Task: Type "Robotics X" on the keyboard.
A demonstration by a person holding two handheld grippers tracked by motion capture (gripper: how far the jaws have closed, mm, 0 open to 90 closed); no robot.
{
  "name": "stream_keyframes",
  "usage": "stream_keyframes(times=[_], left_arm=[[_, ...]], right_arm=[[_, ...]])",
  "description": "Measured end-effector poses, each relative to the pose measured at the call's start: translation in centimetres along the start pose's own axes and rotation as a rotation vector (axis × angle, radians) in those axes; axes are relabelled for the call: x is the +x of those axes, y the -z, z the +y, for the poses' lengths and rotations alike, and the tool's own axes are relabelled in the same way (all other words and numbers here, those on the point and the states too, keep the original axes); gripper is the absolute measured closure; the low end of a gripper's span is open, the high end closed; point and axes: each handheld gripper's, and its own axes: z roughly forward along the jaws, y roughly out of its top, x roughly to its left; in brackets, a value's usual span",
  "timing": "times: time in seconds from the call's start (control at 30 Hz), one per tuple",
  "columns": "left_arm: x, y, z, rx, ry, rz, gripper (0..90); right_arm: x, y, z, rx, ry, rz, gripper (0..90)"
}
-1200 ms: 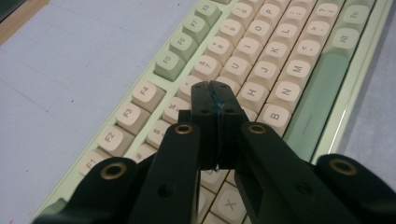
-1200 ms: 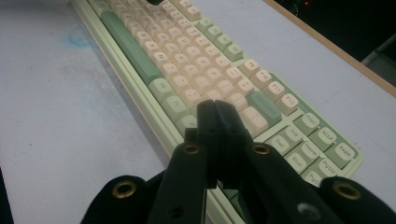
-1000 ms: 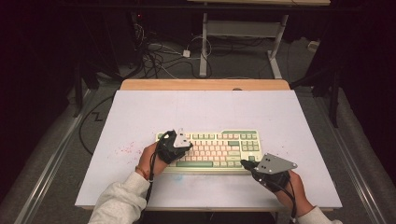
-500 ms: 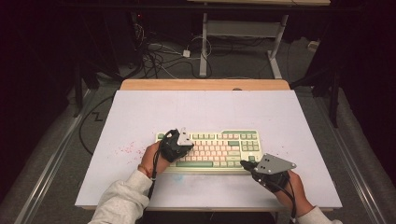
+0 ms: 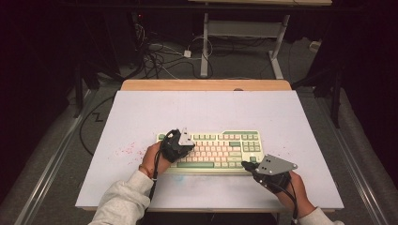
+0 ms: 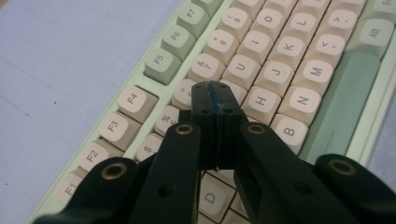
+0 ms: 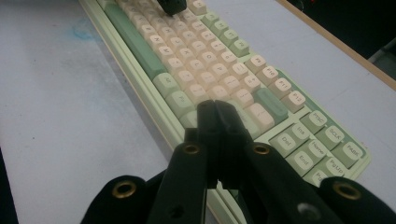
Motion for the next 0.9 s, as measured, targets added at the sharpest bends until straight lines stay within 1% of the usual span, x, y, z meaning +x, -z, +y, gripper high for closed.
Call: stream_keyframes(times=[0.1,0.2,0.3,0.4,0.53,0.67,0.83,0.9], left_arm=[[0.0,0.2,0.0,-0.012,0.002,0.0,87.6],[0.0,0.5,-0.1,-0.029,-0.009,0.001,87.6],[0.1,1.0,-0.3,-0.059,0.003,0.008,87.6],[0.1,1.4,-0.4,-0.077,0.002,0.01,87.6],[-0.1,1.8,-0.5,-0.09,-0.006,0.019,87.6],[-0.4,2.5,-0.7,-0.116,-0.018,0.037,87.6],[-0.6,3.2,-1.1,-0.145,-0.021,0.046,87.5],[-0.7,3.3,-1.3,-0.144,-0.018,0.049,87.5]], right_arm=[[0.0,0.0,0.0,-0.002,0.002,0.001,90.0],[0.0,-0.1,0.0,-0.001,0.004,0.0,90.0],[-0.1,-0.1,0.0,-0.001,0.0,0.001,90.0],[-0.1,-0.3,0.1,0.0,0.003,0.003,90.0],[0.0,-0.5,0.2,0.0,0.003,0.005,90.0],[0.1,-0.7,0.4,-0.001,0.008,0.008,90.0],[0.1,-0.7,0.6,-0.008,0.003,0.009,90.0],[0.0,-0.9,0.7,-0.009,0.001,0.008,90.0]])
